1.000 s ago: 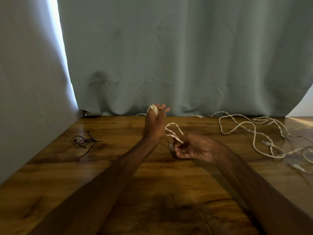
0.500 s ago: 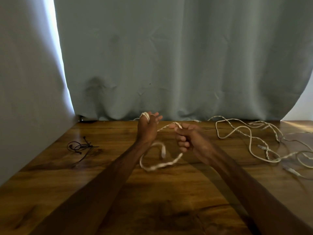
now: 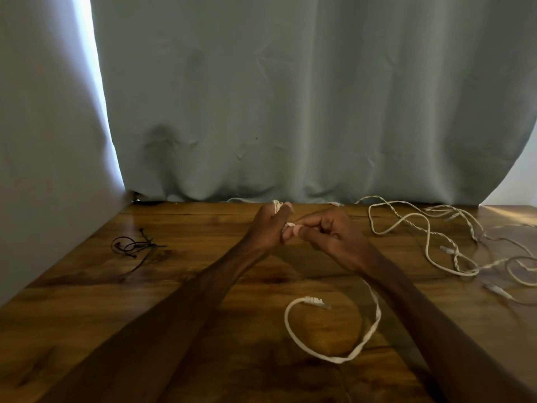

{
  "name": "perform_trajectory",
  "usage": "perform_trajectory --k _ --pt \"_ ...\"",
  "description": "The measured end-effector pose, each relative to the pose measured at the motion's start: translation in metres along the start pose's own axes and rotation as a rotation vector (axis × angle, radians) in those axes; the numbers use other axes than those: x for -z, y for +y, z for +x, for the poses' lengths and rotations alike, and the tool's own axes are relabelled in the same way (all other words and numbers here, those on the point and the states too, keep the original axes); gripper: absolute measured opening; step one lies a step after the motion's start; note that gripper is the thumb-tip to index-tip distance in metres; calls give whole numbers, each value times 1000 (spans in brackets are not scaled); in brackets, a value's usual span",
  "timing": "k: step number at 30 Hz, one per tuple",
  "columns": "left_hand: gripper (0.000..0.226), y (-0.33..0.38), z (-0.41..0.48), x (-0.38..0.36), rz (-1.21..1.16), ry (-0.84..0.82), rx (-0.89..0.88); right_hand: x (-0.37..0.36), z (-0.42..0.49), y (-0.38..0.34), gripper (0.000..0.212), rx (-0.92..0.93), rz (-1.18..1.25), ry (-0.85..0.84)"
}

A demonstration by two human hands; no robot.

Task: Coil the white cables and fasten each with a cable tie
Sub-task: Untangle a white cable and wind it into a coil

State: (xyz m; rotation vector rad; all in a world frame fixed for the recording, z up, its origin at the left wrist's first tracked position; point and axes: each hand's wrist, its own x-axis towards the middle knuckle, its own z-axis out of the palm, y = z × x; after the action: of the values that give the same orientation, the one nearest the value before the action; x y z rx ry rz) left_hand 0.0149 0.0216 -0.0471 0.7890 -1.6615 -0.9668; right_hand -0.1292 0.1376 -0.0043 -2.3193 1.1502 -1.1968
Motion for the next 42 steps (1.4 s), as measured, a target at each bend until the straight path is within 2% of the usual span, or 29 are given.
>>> perform_trajectory --k 3,7,10,12,17,21,23,25,26,28,31,33,36,39,42 --pt "43 13 -6 -8 -46 -88 56 7 2 1 21 62 -81 94" --pt "64 24 -12 -21 -255 -314 295 16 6 18 22 114 -290 232" --pt "72 26 -12 -27 -412 -498 259 22 5 30 24 108 -344 302" --pt "75 27 -14 -27 -412 -571 268 26 4 38 22 71 -382 309" --pt "45 36 -16 -17 -397 -703 361 35 1 52 20 -18 -304 308" --pt "41 48 -22 -16 -550 -647 408 27 0 65 28 -39 -346 232" --pt "31 51 -21 -17 -649 -628 407 20 -3 70 35 -68 -363 220" --pt "22 51 -19 -21 -749 -581 398 12 -6 69 28 -123 -316 158" --pt "22 52 -20 -22 -810 -538 409 6 -7 68 22 -151 -304 107" --pt "29 51 -19 -21 -909 -463 417 -9 -6 69 26 -162 -334 62" --pt "38 45 -17 -13 -1020 -424 386 -23 -3 75 14 -174 -410 -17" --pt "39 42 -13 -8 -1026 -359 380 -27 -2 71 19 -178 -503 -79" --pt "39 35 -1 0 -1045 -178 368 -35 -3 54 24 -113 -494 -179" --pt "42 25 11 11 -1042 -7 363 -43 0 44 21 -70 -447 -185" --pt "41 18 14 16 -986 94 354 -48 2 39 22 -63 -412 -205"
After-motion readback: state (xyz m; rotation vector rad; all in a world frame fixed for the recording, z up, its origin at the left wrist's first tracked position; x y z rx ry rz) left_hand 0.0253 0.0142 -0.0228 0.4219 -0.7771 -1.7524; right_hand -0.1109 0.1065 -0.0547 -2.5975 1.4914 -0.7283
